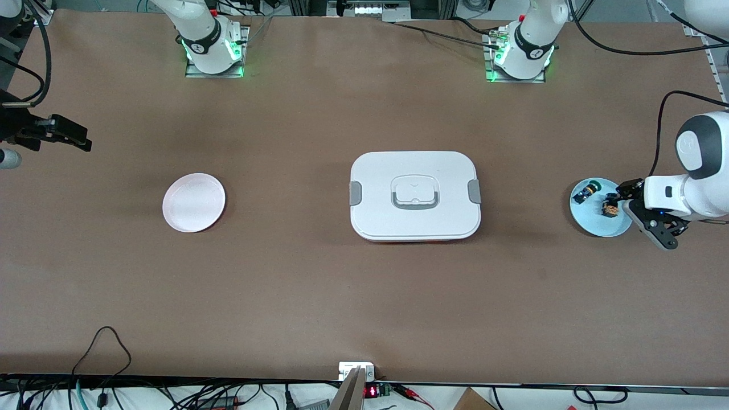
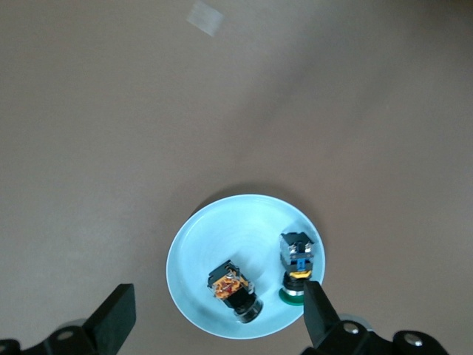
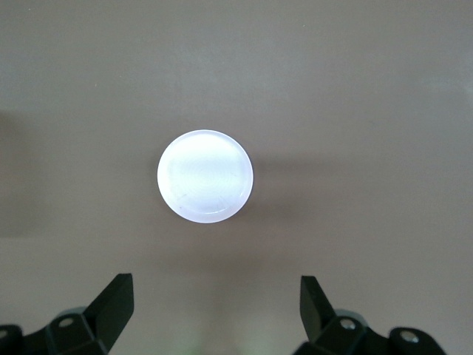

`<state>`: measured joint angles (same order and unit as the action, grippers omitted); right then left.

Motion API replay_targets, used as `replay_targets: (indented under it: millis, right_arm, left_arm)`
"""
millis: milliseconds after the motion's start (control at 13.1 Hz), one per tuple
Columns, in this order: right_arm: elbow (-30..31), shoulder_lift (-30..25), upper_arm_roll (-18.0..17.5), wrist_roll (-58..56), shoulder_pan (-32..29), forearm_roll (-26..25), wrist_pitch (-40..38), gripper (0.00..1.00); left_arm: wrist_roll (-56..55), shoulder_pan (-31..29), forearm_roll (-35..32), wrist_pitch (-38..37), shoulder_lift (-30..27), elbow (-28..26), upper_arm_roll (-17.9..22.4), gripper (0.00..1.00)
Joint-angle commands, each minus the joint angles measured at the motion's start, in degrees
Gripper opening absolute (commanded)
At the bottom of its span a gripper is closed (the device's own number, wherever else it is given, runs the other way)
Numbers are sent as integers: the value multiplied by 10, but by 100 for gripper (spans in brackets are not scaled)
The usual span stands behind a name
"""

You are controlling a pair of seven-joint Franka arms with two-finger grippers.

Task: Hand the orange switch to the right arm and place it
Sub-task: 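Move the left gripper down over the orange switch on the blue plate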

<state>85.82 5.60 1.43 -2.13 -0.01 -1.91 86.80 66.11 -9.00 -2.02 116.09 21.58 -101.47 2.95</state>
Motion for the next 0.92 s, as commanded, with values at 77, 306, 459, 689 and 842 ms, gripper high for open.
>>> replay_targets:
  millis: [77, 306, 459, 689, 842]
  right_arm:
    - [2, 2, -5, -6, -3, 6, 5, 100]
    - [2, 3, -6, -4, -1, 16, -1, 100]
    - [2, 4, -6, -5, -1, 11, -1, 100]
    - [2, 10, -6, -9, -2, 9, -1, 100]
    - [2, 14, -5, -9, -4, 9, 1, 100]
  left_arm:
    - [122, -20, -3, 40, 28, -5, -4, 100]
    - [237, -33, -11, 56, 61, -5, -4, 100]
    - [300, -38, -11, 85, 76, -11, -4, 100]
    - [434, -52, -10, 121, 93, -17, -4, 100]
    - [493, -63, -10, 129, 94, -32, -5, 100]
